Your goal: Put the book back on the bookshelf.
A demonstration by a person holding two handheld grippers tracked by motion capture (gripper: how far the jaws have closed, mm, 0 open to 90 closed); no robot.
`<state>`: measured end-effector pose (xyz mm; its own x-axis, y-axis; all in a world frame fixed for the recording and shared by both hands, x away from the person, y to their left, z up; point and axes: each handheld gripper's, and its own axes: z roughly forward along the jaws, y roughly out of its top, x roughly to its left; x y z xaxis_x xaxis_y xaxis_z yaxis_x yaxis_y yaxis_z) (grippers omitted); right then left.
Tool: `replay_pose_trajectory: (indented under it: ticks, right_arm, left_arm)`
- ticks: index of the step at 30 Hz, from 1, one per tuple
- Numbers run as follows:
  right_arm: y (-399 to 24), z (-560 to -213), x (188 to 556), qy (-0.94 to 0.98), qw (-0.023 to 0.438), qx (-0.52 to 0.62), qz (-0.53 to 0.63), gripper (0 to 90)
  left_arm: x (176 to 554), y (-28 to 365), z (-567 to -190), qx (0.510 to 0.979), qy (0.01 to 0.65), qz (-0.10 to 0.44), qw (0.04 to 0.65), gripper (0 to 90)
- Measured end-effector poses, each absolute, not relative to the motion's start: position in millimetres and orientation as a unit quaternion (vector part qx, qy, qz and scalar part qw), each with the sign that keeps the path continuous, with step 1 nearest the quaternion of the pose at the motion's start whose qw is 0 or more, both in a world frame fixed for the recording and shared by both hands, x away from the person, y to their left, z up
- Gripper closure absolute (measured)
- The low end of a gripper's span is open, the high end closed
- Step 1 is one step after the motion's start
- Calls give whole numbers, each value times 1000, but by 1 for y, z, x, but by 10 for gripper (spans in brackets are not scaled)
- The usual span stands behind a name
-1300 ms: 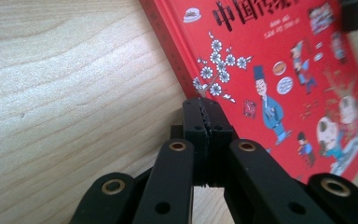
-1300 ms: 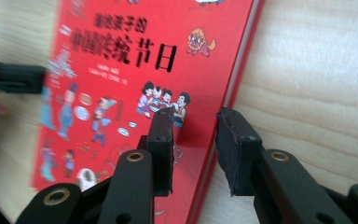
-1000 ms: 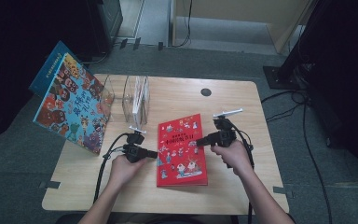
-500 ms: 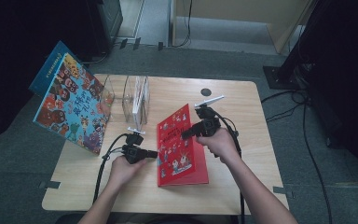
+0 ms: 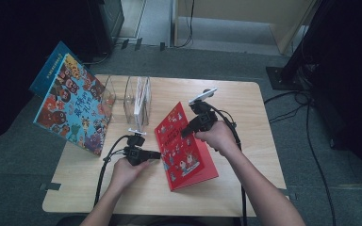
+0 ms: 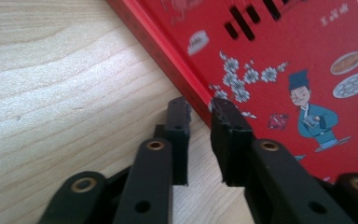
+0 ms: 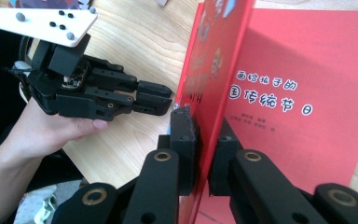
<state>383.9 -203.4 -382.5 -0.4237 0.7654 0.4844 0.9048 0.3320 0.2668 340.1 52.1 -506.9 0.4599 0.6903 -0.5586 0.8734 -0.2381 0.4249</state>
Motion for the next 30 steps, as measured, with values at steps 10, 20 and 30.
replay_pose_trajectory:
  ticks: [10,20,30]
  right_arm:
    - [-195,-372,381,-828,140,-490,-236,885]
    - [-205,-364,381,-822,151,-485,-257,885]
    - [-221,-350,379,-815,156,-480,-285,885]
  left_arm:
    - [339,48,-504,786,481,-130,365,547]
    - [340,47,-502,787,474,-132,372,381]
    - [346,39,-490,774,459,-153,408,346]
